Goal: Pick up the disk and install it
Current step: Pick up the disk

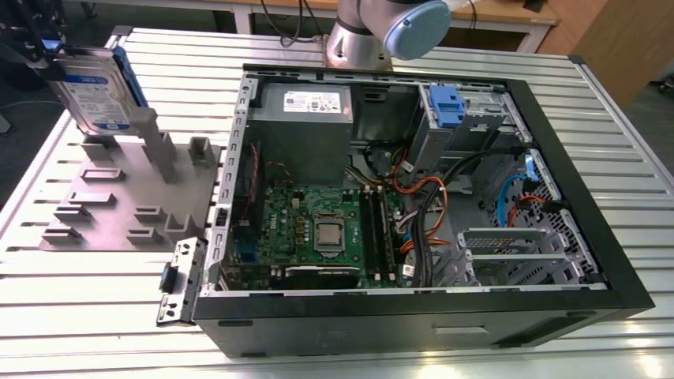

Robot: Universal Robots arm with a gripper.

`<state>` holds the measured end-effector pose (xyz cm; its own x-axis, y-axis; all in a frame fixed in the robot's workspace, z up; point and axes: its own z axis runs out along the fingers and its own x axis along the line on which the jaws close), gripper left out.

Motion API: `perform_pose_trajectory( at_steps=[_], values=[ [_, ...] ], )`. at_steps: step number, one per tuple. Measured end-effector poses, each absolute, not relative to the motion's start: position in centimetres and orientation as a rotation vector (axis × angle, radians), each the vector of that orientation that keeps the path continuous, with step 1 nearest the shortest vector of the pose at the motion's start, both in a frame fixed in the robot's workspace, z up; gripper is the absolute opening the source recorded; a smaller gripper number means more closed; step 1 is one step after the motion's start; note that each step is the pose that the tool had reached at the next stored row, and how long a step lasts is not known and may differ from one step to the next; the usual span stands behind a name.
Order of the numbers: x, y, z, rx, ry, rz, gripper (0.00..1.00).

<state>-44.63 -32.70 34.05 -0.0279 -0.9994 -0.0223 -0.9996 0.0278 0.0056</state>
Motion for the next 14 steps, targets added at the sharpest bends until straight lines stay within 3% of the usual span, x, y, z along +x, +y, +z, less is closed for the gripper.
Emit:
perform_pose_trajectory(
  at_steps=[14],
  values=[
    [-44.63,-32.70,34.67,-2.182,2.244,0.031,0.36]
  ],
)
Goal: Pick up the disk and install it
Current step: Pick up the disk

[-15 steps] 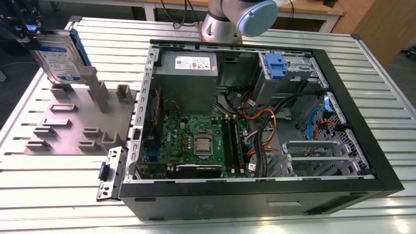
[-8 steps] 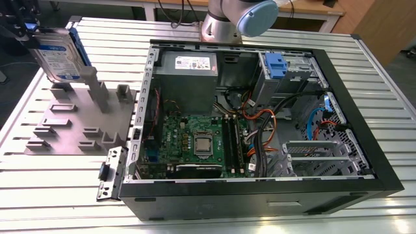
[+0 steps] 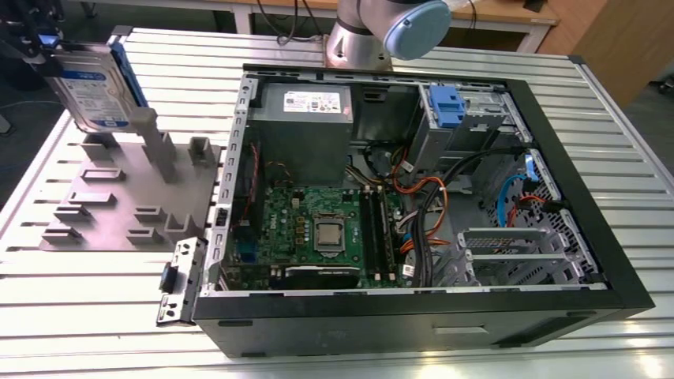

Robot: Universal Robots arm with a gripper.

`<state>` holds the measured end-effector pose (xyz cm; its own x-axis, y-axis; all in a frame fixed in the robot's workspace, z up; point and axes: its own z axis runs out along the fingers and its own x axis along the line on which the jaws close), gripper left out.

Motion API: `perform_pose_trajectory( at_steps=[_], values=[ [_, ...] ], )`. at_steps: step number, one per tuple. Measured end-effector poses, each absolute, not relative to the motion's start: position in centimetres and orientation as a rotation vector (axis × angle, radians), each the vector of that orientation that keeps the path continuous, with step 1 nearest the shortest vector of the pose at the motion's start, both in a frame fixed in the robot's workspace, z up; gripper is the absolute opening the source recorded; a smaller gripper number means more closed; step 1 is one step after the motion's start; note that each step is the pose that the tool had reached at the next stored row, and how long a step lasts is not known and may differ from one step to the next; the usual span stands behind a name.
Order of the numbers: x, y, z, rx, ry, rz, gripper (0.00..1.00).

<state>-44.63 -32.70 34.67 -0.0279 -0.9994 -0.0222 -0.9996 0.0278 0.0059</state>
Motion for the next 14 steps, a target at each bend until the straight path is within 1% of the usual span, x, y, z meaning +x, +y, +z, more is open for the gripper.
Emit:
perform_pose_trajectory(
  at_steps=[14],
  values=[
    [-44.63,-32.70,35.24,-2.182,2.244,0.031,0.36]
  ],
)
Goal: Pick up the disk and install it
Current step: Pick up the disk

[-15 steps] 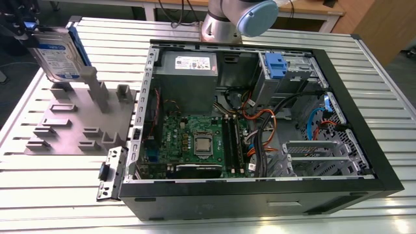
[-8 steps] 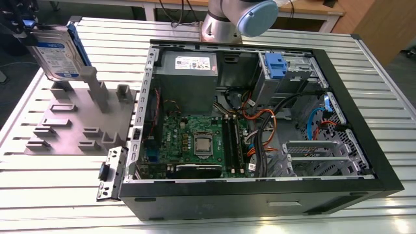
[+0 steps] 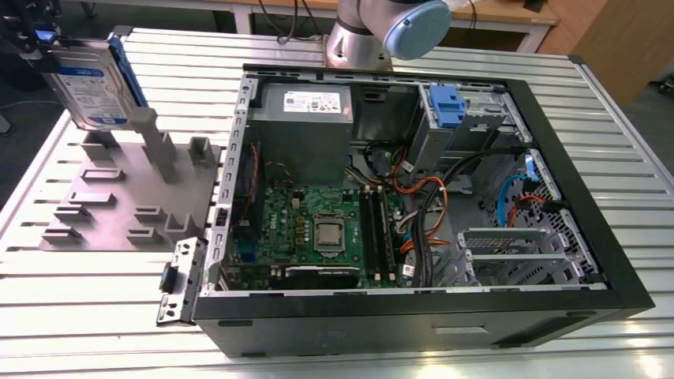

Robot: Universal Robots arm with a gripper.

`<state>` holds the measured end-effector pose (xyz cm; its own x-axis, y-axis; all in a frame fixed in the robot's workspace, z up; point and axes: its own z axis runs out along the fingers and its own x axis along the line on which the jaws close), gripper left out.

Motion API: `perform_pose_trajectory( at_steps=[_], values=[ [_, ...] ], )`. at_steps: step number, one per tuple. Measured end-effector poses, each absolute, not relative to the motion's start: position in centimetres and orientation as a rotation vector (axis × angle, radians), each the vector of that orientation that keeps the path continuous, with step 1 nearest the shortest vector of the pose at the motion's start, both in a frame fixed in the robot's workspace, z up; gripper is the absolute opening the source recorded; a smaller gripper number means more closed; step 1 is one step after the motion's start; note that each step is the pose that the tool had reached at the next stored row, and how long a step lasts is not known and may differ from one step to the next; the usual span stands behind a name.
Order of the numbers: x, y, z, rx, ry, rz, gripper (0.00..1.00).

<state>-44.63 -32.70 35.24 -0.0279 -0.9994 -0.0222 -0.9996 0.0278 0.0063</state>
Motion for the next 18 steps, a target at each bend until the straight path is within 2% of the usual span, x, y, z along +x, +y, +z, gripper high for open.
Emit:
perform_pose_trajectory(
  at_steps=[18],
  values=[
    [-44.6,-32.7,36.6,-2.183,2.245,0.034,0.36]
  ],
)
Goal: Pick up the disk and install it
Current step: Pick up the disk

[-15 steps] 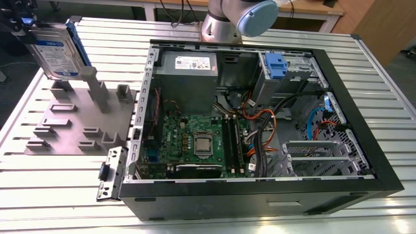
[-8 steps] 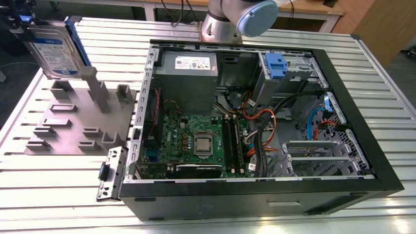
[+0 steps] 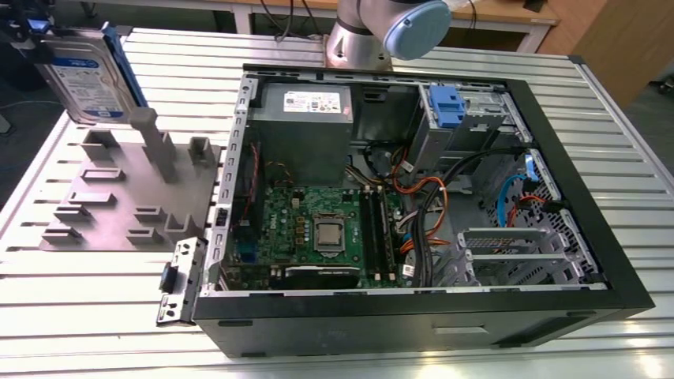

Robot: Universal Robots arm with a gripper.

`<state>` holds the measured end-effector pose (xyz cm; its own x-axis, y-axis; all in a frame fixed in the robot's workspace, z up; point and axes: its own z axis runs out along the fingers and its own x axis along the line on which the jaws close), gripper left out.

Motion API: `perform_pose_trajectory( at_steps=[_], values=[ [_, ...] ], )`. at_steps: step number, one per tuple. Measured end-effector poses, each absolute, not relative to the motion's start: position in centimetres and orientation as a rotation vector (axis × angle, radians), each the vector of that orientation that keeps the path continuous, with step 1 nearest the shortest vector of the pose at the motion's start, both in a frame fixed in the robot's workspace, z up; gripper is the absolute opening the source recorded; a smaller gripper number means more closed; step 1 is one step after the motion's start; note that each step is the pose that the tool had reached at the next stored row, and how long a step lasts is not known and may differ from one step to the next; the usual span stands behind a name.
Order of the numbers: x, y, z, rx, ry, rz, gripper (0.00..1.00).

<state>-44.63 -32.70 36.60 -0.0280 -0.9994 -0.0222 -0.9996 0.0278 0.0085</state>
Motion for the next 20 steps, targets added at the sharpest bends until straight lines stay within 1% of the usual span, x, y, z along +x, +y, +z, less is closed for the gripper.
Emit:
perform_pose_trajectory(
  at_steps=[20],
  values=[
    [-44.63,-32.70,37.31,-2.183,2.245,0.035,0.36]
  ],
)
